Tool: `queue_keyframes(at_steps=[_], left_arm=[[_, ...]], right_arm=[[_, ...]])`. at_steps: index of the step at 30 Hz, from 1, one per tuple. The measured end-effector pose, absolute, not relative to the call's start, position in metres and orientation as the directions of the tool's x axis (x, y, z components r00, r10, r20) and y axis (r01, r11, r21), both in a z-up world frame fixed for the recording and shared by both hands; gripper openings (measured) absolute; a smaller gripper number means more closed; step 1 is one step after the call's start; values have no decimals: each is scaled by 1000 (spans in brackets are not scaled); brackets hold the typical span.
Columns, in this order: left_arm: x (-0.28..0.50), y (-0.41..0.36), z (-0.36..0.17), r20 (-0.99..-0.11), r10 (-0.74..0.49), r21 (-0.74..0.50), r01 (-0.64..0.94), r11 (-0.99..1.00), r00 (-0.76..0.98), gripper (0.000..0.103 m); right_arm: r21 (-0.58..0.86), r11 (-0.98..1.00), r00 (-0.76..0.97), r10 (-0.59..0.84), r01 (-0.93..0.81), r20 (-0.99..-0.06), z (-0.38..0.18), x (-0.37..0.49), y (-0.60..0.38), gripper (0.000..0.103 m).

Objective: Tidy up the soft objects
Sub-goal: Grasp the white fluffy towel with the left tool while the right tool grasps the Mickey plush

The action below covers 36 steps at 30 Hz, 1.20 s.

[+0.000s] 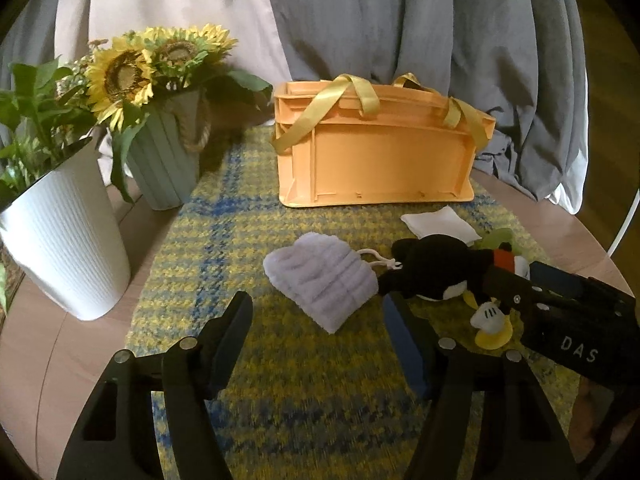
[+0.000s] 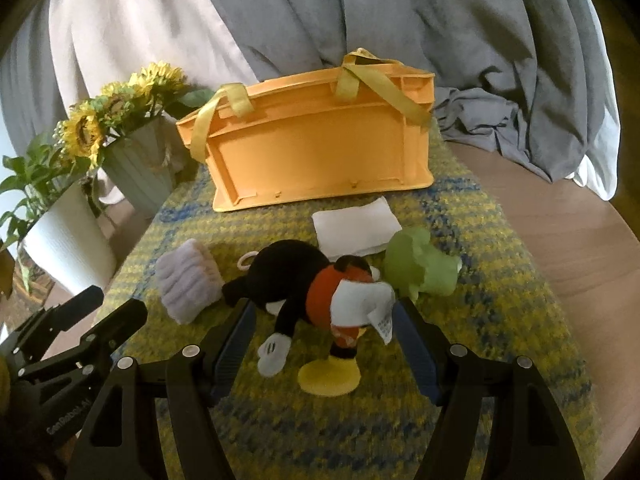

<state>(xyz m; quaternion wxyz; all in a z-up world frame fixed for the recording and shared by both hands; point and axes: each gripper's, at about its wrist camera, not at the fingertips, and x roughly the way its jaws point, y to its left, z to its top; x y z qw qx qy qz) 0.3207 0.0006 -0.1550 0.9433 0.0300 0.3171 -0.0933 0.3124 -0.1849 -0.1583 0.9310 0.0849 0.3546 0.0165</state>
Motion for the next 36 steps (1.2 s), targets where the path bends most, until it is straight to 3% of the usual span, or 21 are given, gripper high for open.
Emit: queue_keyframes(at_steps=[8, 14, 20, 24, 27, 36], left_arm=[[342, 4, -164, -622, -179, -27, 207, 978, 762, 59], [358, 5, -176, -660, -233, -112, 213, 971, 715, 53], [369, 1, -181, -671, -252, -129, 224, 966, 698, 34], [370, 1, -181, -671, -258, -135, 228, 964, 695, 13], [368, 1, -178, -665, -254, -128, 228, 965, 702, 8], [352, -2, -161, -630, -242, -95, 236, 967, 738, 7]], right_arm=[[189, 981, 753, 98, 36, -651, -168, 326, -183, 71], [172, 984, 754, 86, 36, -652, -173, 333, -179, 71], [196, 980, 742, 102, 41, -663, -180, 341, -183, 71], [193, 981, 741, 107, 31, -663, -180, 343, -181, 68], [193, 981, 747, 102, 35, -657, -178, 341, -182, 57], [211, 977, 746, 110, 42, -657, -171, 331, -186, 52]])
